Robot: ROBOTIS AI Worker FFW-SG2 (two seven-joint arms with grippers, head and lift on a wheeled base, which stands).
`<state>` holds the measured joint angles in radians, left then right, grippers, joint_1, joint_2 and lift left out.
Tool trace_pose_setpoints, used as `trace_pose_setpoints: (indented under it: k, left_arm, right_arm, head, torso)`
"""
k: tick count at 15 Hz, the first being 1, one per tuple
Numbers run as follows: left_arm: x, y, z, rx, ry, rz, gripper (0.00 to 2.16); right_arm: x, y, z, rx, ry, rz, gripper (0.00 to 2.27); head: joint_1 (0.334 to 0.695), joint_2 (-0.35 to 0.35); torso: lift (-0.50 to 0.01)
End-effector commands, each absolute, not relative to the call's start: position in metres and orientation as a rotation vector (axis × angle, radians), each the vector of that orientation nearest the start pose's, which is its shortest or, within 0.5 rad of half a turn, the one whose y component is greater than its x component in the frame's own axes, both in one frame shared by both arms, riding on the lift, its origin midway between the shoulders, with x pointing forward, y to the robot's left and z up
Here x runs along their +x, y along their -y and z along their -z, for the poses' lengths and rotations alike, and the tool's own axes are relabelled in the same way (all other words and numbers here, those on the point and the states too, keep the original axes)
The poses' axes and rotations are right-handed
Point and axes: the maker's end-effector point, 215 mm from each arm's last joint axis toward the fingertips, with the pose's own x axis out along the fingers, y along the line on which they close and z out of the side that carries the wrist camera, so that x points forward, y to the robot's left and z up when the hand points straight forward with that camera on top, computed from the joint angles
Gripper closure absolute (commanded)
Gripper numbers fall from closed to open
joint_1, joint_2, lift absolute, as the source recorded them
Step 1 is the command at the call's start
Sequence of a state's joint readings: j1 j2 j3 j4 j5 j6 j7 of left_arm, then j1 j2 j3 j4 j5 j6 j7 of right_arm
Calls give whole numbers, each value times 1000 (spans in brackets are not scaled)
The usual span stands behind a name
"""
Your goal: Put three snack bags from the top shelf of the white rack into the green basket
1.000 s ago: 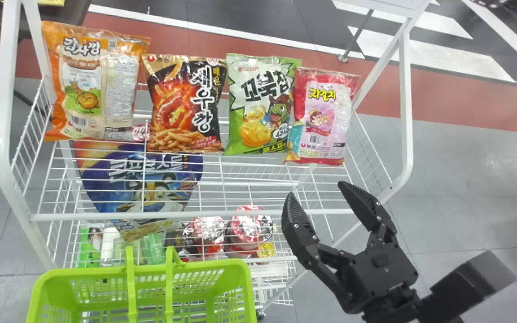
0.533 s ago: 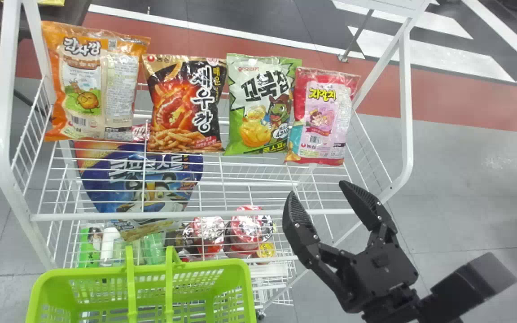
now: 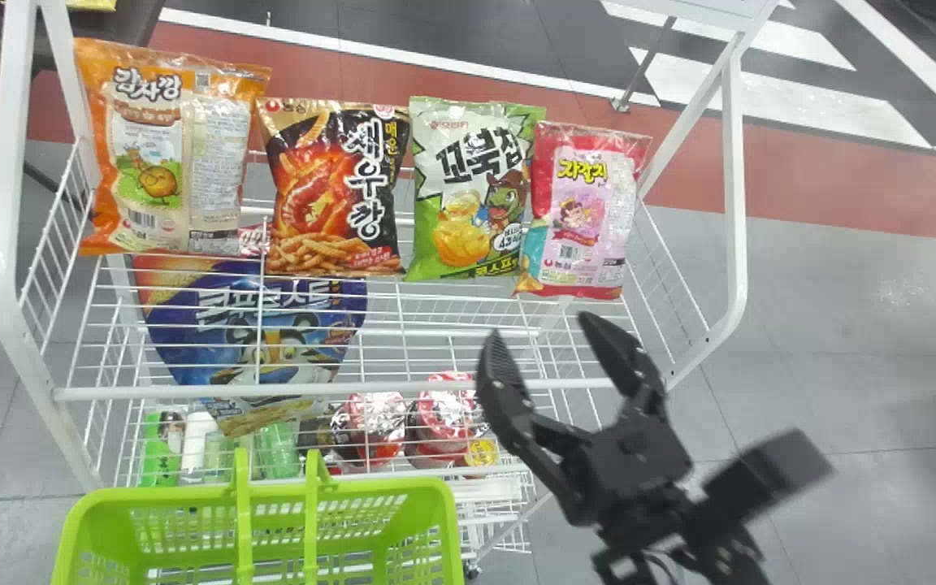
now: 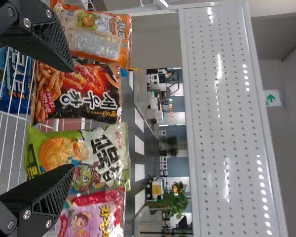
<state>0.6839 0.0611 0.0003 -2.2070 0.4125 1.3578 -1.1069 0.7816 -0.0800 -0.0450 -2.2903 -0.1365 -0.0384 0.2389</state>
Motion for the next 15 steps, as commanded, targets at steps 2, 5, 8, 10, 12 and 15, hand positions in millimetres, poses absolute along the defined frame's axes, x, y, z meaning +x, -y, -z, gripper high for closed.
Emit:
trace_pose_setpoints:
  k: [2,5,8,10,12,15]
  left_arm:
    - [115,7,414,-1070,-1117,1174,2145]
    - [115,5,414,-1079,-1117,1172,2142]
    - [117,6,413,-1074,-1114,1177,2142]
    - [118,7,413,-1071,-1112,1179,2142]
    - [118,6,412,-1071,-1115,1181,2142]
    - [121,6,410,-1070,-1125,1187,2142]
  right_arm:
    - [421,151,339,49,-89,-321,137]
    - [466,113,354,19,-136,-361,137]
    - [512,87,356,-12,-151,-372,134]
    - [537,74,357,-39,-156,-376,134]
    - [567,74,366,-46,-191,-365,134]
    - [583,86,372,-89,-202,-328,137]
  head:
    - [695,-350]
    - [695,-350]
    - [695,-233]
    - [695,-195]
    - [695,-152]
    - [695,-140]
  torso:
    - [0]
    - [0]
    - [0]
    - [0]
    - [0]
    - [0]
